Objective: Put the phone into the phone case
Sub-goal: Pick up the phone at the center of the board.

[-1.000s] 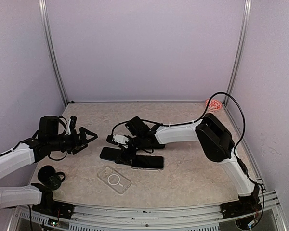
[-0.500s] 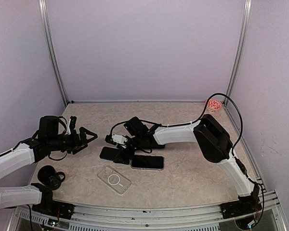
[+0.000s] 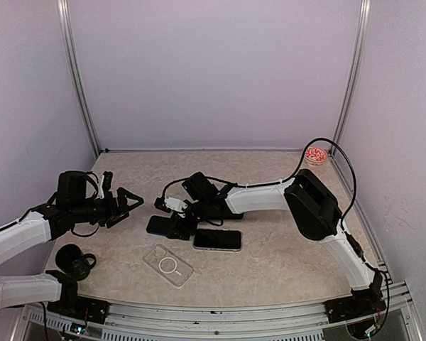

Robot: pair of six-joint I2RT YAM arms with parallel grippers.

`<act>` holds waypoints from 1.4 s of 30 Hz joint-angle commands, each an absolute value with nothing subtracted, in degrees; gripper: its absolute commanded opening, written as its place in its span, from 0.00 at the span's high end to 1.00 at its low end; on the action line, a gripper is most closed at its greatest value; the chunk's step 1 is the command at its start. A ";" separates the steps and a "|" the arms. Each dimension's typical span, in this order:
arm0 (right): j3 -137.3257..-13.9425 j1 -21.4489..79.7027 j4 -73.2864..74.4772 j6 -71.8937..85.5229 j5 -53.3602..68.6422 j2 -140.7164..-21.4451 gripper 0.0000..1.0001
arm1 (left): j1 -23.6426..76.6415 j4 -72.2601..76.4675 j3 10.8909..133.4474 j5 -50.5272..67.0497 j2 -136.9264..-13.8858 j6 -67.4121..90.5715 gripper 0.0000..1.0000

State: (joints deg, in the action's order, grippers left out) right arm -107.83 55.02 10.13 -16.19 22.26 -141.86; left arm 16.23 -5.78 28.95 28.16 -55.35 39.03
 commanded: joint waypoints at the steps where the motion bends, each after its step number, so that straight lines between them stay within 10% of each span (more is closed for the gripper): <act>1: -107.15 55.28 10.78 -15.99 21.03 -142.87 0.34 | 16.54 -5.26 29.54 27.77 -54.89 39.27 0.01; 42: -94.17 55.00 5.44 -17.30 12.25 -123.43 0.35 | 17.05 -5.65 28.00 27.66 -53.90 39.26 0.01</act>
State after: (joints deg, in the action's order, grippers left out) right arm -97.71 55.72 8.12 -17.54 13.56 -128.51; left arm 16.25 -5.80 28.93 27.57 -54.08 39.42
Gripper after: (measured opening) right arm 0.736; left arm 0.989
